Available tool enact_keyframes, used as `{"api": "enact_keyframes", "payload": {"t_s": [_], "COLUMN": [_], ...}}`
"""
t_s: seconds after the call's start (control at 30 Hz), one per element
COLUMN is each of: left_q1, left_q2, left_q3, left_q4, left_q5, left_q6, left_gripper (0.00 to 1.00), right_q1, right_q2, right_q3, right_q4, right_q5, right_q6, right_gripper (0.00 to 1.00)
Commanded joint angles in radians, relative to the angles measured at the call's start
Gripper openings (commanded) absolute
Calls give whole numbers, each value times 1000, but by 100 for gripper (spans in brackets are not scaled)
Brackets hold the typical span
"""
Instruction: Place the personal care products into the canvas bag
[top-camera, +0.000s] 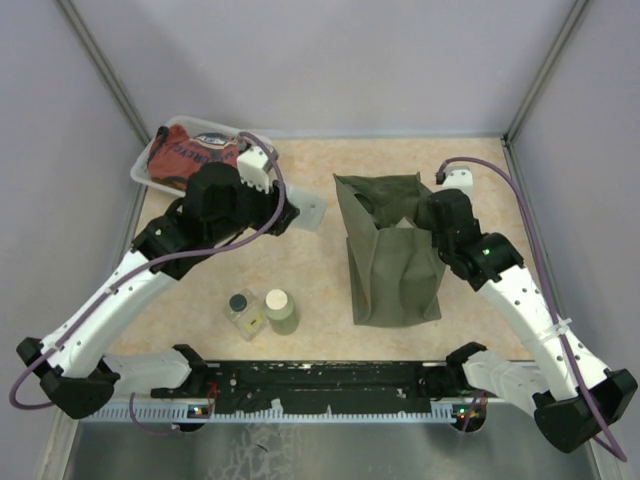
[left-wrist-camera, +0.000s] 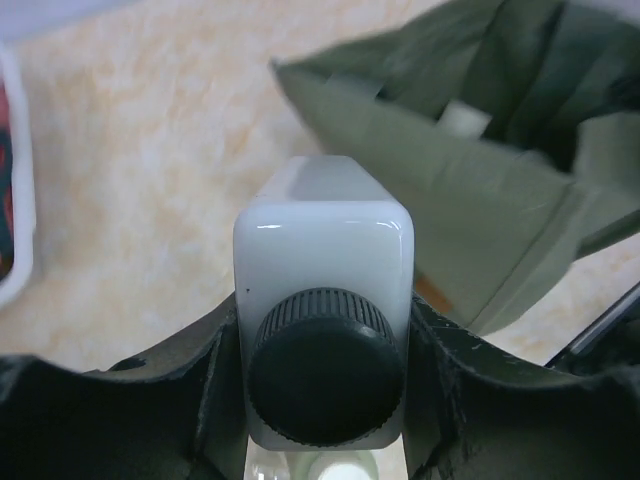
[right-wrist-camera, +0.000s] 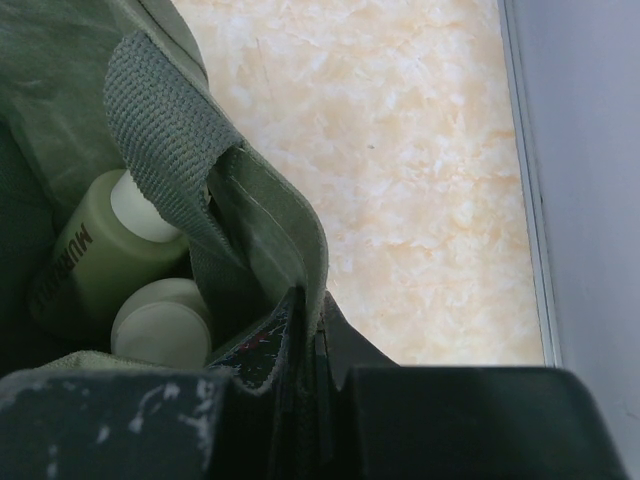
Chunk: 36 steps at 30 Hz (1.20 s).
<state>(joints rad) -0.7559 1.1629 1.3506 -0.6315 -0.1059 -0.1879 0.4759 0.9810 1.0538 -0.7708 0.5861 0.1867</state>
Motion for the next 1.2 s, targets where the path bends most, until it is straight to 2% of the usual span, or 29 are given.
{"api": "enact_keyframes", "payload": {"t_s": [0.0,0.2,0.37,0.63,0.83,0.97,1.17], "left_q1": [-2,-2,-2,-22,-38,-79,-166], "left_q2": [-24,64,198,382,443,430,446], "left_q3": [112,151,193,293,343,311,296], "left_q4": [286,462,593,699,639,597,498], "left_q5": [198,316,415,445,568,632,641], "left_q6": [67,80,73,130,169,188,227], "left_gripper": [0,0,0,0,0,0,0], "right_q1": [4,5,4,4,4,5,4], "right_q2": [-19,-19,-23,-30,-33,-25,-7], "right_q3": [-11,-11,-8,-11,-11,-9,-11], "right_q4": [-45,-53,-57,-61,-64,-65,-60], "right_q5": [27,26,29,21,27,23,27], "right_q6": [-4,0,2,2,3,3,6], "right_gripper": [0,0,0,0,0,0,0]}}
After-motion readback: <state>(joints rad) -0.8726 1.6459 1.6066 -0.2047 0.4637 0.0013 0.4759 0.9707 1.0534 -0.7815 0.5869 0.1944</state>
